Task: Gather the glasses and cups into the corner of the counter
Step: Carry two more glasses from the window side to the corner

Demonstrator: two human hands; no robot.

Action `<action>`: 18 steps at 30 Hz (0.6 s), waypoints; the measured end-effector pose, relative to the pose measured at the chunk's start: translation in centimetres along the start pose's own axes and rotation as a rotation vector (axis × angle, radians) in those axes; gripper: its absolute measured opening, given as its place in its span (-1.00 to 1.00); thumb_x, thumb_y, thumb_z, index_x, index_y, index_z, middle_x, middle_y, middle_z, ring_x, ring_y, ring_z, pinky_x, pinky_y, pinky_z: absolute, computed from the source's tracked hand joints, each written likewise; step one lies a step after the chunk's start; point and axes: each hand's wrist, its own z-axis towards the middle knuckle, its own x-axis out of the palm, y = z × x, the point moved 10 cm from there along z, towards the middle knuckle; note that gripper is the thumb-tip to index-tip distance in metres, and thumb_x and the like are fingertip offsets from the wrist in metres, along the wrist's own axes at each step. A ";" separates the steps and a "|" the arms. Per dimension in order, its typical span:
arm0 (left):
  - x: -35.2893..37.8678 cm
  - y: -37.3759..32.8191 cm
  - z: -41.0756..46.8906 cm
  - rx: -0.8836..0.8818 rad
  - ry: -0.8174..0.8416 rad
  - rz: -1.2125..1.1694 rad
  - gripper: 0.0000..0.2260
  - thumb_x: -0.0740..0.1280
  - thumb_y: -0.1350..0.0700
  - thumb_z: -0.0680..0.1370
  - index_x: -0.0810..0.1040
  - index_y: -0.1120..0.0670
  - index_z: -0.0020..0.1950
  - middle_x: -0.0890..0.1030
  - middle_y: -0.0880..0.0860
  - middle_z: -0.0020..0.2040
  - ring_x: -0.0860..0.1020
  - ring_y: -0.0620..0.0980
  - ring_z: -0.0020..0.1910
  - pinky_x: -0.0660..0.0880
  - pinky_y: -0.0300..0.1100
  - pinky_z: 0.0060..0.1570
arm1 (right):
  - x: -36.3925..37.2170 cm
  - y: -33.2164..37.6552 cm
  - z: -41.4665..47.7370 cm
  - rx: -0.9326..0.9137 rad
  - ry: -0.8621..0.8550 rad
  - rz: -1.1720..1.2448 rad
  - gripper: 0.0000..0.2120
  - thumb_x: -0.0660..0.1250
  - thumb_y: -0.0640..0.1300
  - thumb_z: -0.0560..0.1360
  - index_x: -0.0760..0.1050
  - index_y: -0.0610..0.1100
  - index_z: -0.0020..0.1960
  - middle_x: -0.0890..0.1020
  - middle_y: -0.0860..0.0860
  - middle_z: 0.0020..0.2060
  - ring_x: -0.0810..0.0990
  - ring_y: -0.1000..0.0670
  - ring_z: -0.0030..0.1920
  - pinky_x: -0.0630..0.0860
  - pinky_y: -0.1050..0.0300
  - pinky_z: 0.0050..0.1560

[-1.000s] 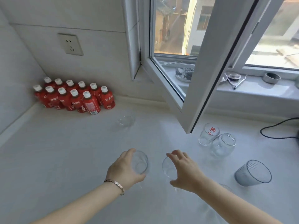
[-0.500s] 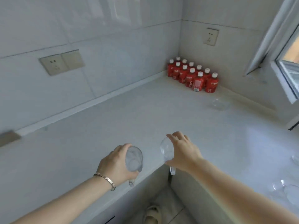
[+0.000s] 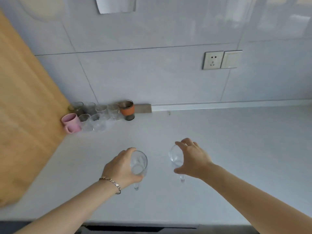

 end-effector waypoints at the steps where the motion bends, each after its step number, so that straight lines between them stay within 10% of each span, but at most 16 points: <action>1: -0.8 2.3 1.1 -0.020 -0.008 -0.010 -0.25 0.44 -0.20 0.22 0.23 -0.16 0.36 0.44 -0.13 0.26 0.50 -0.06 0.18 0.47 -0.20 0.08 | 0.6 1.8 2.0 -0.012 0.003 -0.004 -0.14 0.47 0.07 0.27 0.15 0.03 0.47 0.29 0.09 0.35 0.34 -0.02 0.31 0.45 0.14 0.10; 18: -3.9 16.6 27.4 0.147 0.088 0.235 -0.28 0.47 -0.08 0.29 0.27 0.10 0.35 0.44 0.06 0.23 0.52 0.11 0.12 0.44 -0.12 -0.02 | 8.6 16.0 23.5 0.071 0.084 -0.013 -0.14 0.46 0.08 0.29 0.12 0.03 0.48 0.25 0.09 0.37 0.32 0.00 0.33 0.46 0.15 0.15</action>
